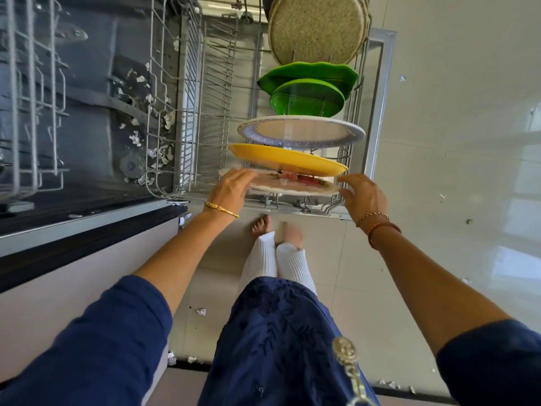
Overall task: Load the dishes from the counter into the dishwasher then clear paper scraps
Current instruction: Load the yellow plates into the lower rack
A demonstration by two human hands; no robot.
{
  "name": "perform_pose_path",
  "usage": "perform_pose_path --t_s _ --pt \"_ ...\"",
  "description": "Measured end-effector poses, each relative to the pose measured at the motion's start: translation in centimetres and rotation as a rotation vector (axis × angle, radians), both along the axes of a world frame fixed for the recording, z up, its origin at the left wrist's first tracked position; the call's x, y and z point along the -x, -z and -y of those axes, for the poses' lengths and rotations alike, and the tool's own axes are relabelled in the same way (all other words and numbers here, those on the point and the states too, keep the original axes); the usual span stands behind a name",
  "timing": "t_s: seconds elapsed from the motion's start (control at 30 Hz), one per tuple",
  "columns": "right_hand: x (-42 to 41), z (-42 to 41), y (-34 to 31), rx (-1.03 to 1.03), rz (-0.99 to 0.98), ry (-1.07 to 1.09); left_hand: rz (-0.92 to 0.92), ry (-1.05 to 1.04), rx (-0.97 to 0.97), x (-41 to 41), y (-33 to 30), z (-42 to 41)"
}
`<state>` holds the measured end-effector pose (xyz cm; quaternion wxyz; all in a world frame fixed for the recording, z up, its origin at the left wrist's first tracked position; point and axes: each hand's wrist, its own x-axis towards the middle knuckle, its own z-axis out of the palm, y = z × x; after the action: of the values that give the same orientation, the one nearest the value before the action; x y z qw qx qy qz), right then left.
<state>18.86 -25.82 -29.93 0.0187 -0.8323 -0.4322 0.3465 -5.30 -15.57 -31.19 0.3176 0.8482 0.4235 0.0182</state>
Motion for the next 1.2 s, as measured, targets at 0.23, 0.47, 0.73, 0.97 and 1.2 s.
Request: perform_pose_path --t_s 0.23,0.47,0.73,0.97,1.2 --pt "3.8 1.2 0.3 -0.143 -0.013 -0.062 -0.056 0.116 0.029 0.3 0.5 2.0" --pt "5.3 2.6 0.3 -0.369 0.017 -0.223 -0.184 -0.008 0.1 -0.5 -0.3 3.2" --pt "6.3 3.0 -2.0 -0.694 -0.012 -0.177 -0.257 -0.027 0.003 -0.9 -2.2 4.5" --pt "6.1 2.6 -7.2 -0.806 -0.047 -0.171 -0.389 -0.042 0.024 -1.4 -4.2 5.9" --pt "7.8 4.4 -7.1 -0.784 -0.022 -0.27 -0.47 -0.103 0.019 -0.1 -3.6 6.3"
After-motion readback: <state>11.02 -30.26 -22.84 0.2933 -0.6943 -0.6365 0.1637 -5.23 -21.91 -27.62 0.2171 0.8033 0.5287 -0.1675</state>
